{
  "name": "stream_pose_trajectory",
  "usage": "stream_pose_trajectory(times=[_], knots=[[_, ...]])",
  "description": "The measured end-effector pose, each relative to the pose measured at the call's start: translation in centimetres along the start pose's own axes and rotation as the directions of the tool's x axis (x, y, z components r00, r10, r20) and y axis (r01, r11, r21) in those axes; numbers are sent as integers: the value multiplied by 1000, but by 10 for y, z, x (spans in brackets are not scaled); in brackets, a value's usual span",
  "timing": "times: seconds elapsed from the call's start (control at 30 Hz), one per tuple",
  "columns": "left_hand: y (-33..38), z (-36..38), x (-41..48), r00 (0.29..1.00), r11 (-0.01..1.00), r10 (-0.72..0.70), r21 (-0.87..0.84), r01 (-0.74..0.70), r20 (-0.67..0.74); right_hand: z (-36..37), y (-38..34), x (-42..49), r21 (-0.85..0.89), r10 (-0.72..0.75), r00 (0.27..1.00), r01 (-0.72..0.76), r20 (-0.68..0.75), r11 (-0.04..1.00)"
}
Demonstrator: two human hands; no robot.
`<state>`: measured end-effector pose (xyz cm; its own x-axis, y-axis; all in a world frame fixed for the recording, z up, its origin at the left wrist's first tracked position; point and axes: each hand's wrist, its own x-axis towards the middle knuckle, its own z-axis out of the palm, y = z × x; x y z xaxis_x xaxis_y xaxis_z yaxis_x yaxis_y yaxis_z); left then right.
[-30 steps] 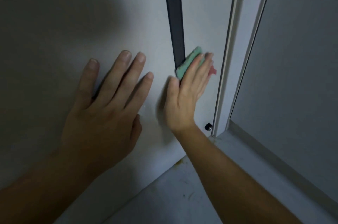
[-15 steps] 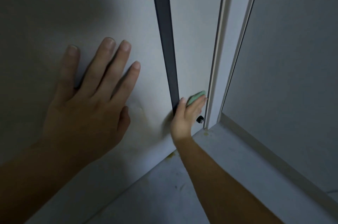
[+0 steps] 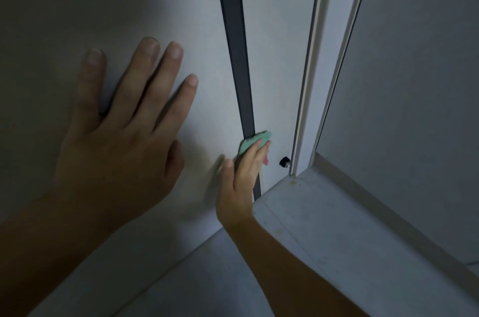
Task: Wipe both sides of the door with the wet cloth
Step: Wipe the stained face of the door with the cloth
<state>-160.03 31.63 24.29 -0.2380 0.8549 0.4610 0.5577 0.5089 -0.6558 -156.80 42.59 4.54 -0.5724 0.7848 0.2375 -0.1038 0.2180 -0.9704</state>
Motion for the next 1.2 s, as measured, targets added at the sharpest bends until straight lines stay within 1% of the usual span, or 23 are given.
stream_pose_trajectory(times=[0.03, 0.07, 0.13, 0.17, 0.2, 0.27, 0.33, 0.37, 0.4, 0.47, 0.5, 0.53, 0.6, 0.7, 0.77, 0.8, 0.83, 0.87, 0.93, 1.03, 1.07, 1.13, 1.2], knots=[[0, 0, 0, 1000, 1000, -4, -5, 4, -4, -1, 1, 14, 27, 62, 997, -61, -49, 998], [1, 0, 0, 1000, 1000, -4, -14, 4, -4, -5, 3, 35, 80, 170, 979, -161, -116, 984], [1, 0, 2, 1000, 999, 4, -33, -4, 10, -20, 7, 85, 210, 403, 892, -362, -206, 908], [1, 0, 2, 1000, 999, 8, -44, -7, 21, -24, 10, 95, 233, 444, 870, -396, -215, 888], [1, -1, 2, 1000, 999, 9, -52, -8, 26, -25, 12, 91, 209, 428, 879, -387, -212, 898], [0, 0, 0, 1000, 999, 8, -47, -7, 19, -12, 9, 49, 143, 329, 934, -310, -141, 940], [1, 1, -1, 1000, 999, 5, -38, -4, 20, 1, 9, 6, 110, 296, 954, -289, -51, 951], [2, 3, -2, 1000, 999, 11, -44, -10, 20, 4, 16, 2, 125, 298, 953, -289, -53, 949], [6, 5, -4, 999, 998, 24, -54, -22, 21, 4, 21, 12, 155, 335, 939, -321, -78, 934], [15, 11, -12, 997, 996, 71, -64, -68, 38, -6, 25, 46, 211, 488, 865, -459, -115, 863], [19, 14, -17, 994, 993, 96, -68, -93, 51, -11, 28, 57, 240, 528, 839, -490, -129, 838], [22, 18, -22, 991, 991, 117, -75, -113, 62, -13, 30, 56, 255, 541, 831, -499, -129, 828], [29, 23, -29, 988, 988, 135, -85, -129, 80, -6, 28, 28, 233, 542, 837, -515, -68, 825], [37, 27, -34, 990, 991, 117, -77, -110, 83, 1, 36, -8, 179, 552, 834, -546, 17, 819], [38, 29, -32, 990, 990, 116, -86, -110, 74, -9, 55, 15, 94, 592, 804, -594, 54, 799], [38, 29, -32, 990, 989, 119, -92, -112, 74, -15, 65, 29, 67, 629, 775, -632, 66, 772], [37, 29, -32, 990, 989, 118, -101, -111, 75, -19, 75, 38, 88, 670, 740, -672, 56, 735], [37, 30, -33, 991, 988, 115, -108, -106, 75, -22, 83, 40, 152, 707, 706, -704, 43, 694], [38, 31, -34, 991, 989, 106, -114, -97, 77, -14, 80, 22, 248, 741, 670, -727, 50, 640], [39, 33, -34, 991, 988, 105, -124, -93, 88, 2, 76, -9, 272, 696, 712, -691, 94, 670], [39, 34, -34, 990, 988, 105, -126, -93, 91, 1, 81, -6, 276, 697, 712, -689, 86, 670], [40, 34, -34, 990, 988, 103, -128, -91, 92, -10, 96, 14, 243, 725, 688, -710, 41, 661], [41, 34, -34, 992, 987, 97, -135, -85, 82, -29, 113, 38, 244, 746, 665, -717, -42, 653]])
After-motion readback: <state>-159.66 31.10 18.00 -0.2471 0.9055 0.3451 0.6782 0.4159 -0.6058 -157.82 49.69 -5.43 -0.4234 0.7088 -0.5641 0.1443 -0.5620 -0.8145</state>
